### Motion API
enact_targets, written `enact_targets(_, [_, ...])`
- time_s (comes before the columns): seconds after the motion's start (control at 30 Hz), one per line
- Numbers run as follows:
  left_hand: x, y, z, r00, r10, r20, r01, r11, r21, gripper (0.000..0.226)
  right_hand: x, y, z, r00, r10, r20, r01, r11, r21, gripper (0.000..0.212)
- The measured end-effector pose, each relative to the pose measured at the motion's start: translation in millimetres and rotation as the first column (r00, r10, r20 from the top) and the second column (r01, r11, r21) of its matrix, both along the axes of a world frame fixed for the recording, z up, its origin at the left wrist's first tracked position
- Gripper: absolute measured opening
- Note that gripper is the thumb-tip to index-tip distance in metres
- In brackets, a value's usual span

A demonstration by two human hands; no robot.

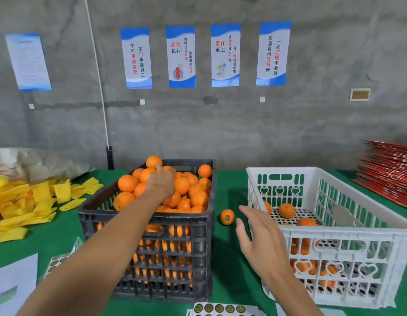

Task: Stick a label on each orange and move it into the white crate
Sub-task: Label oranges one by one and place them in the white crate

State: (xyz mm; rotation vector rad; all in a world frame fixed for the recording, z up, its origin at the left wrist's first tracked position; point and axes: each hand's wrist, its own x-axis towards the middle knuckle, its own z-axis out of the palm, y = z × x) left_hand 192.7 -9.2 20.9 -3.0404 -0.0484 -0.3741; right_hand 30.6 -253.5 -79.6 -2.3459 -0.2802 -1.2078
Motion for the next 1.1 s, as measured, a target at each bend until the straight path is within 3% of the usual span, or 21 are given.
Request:
enact_targets(0.1, [15,5,-1,0.997,0.067,0.029,-0.068,0.996,0.053,0.049,-1,1,-11,0.999,0.028,0.016,-0.029,0.999,0.016,0.034])
enact_targets(0.23, [22,11,-5,0.997,0.074,-0.01,-0.075,0.995,-0.071,0.042,-2,-5,-22,0.997,0.063,0.034,-0.063,0.998,-0.006,0.031])
enact_targets(0.3, [17,11,-2,0.998,0.033,0.049,-0.026,0.991,-0.134,0.036,-2,-3,-23,0.996,0.085,0.024,-0.085,0.996,0.013,0.03])
enact_targets(0.4, [-5,3,7,0.958,-0.086,0.275,0.172,0.937,-0.305,0.049,-2,8,-17,0.99,0.142,0.008,-0.142,0.985,0.096,0.03])
enact_targets(0.5, [-54,-19,4,0.777,-0.22,0.589,0.523,0.746,-0.412,0.058,-3,22,-5,0.975,0.221,-0.007,-0.21,0.934,0.29,0.034])
enact_targets(0.63, [-129,-48,-30,0.508,-0.448,0.736,0.769,0.621,-0.152,0.062,-8,40,10,0.908,0.415,0.059,-0.385,0.768,0.512,0.064])
enact_targets(0.67, [-143,-53,-42,0.481,-0.483,0.732,0.79,0.601,-0.122,0.063,-10,43,9,0.897,0.435,0.081,-0.409,0.743,0.53,0.069])
enact_targets(0.73, [-162,-63,-70,0.479,-0.514,0.712,0.811,0.57,-0.135,0.065,-15,44,-2,0.914,0.401,0.066,-0.381,0.789,0.482,0.07])
enact_targets(0.83, [-174,-70,-115,0.554,-0.55,0.625,0.801,0.558,-0.219,0.063,-27,43,-41,0.928,0.368,-0.054,-0.314,0.854,0.416,0.059])
enact_targets(0.97, [-179,-71,-172,0.664,-0.62,0.418,0.748,0.565,-0.349,0.053,-41,26,-96,0.872,0.377,-0.312,-0.268,0.901,0.342,0.053])
enact_targets(1.1, [-187,-65,-225,0.76,-0.634,0.146,0.636,0.677,-0.369,0.049,-41,-5,-133,0.762,0.405,-0.505,-0.343,0.914,0.216,0.034])
